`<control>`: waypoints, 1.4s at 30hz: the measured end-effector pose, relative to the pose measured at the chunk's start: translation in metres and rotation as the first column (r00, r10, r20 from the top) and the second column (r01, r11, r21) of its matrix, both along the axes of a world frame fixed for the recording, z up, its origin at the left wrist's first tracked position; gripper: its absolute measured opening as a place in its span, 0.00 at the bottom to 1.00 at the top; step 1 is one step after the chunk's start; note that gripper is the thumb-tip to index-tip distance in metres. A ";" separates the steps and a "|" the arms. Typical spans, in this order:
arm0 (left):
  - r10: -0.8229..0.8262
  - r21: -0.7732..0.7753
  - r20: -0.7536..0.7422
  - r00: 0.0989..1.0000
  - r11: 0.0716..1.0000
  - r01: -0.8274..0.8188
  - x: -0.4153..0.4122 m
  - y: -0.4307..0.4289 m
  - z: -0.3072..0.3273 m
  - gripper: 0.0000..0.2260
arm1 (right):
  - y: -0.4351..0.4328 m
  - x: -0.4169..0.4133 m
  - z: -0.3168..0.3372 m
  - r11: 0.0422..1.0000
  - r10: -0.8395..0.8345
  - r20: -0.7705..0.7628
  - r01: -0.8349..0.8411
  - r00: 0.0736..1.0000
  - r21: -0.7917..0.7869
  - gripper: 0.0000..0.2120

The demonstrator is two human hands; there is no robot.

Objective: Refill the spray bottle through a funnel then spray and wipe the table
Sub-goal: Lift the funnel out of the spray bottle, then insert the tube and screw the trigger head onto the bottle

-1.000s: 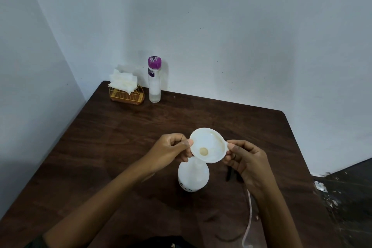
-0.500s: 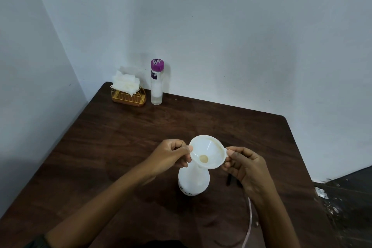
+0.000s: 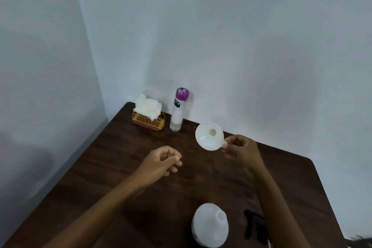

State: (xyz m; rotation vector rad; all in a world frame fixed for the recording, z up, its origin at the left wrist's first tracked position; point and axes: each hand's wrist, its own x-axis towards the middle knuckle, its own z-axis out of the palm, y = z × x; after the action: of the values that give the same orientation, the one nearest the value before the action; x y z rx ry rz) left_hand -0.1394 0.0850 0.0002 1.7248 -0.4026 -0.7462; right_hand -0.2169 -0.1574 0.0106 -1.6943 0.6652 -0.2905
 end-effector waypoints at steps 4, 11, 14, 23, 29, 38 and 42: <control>-0.057 0.097 -0.013 0.998 0.994 0.058 0.023 0.016 -0.007 0.05 | -0.021 0.067 -0.045 1.000 -0.009 -0.085 0.007 0.996 -0.027 0.04; -0.041 0.168 -0.023 0.999 0.985 0.045 0.065 0.027 -0.016 0.05 | -0.041 0.131 -0.115 0.996 -0.033 -0.219 0.013 0.975 -0.090 0.08; -0.038 0.186 -0.047 0.998 0.981 0.046 0.074 0.031 -0.024 0.05 | -0.044 0.141 -0.127 0.995 -0.059 -0.224 0.039 0.973 -0.091 0.10; -0.020 0.203 -0.129 0.991 0.978 0.046 0.077 0.037 -0.039 0.05 | -0.043 0.155 -0.142 0.990 -0.141 -0.227 0.143 0.964 -0.011 0.10; -0.019 0.198 -0.136 0.991 0.979 0.046 0.080 0.039 -0.036 0.06 | -0.039 0.156 -0.136 0.978 -0.205 -0.267 0.207 0.942 -0.019 0.09; -0.111 0.165 -0.134 0.985 0.977 0.133 0.042 0.017 -0.027 0.06 | -0.044 0.032 -0.078 0.985 -0.099 -0.164 0.121 0.981 0.124 0.07; -0.197 0.151 -0.119 0.973 0.965 0.214 0.012 -0.005 -0.026 0.06 | -0.047 -0.043 -0.070 0.979 -0.177 -0.171 0.192 0.969 0.074 0.08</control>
State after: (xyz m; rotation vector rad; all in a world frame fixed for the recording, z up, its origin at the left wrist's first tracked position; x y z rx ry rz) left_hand -0.1269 0.0799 -0.0255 1.8052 -0.4650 -1.0390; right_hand -0.2594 -0.2040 -0.0595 -1.5834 0.9477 -0.2495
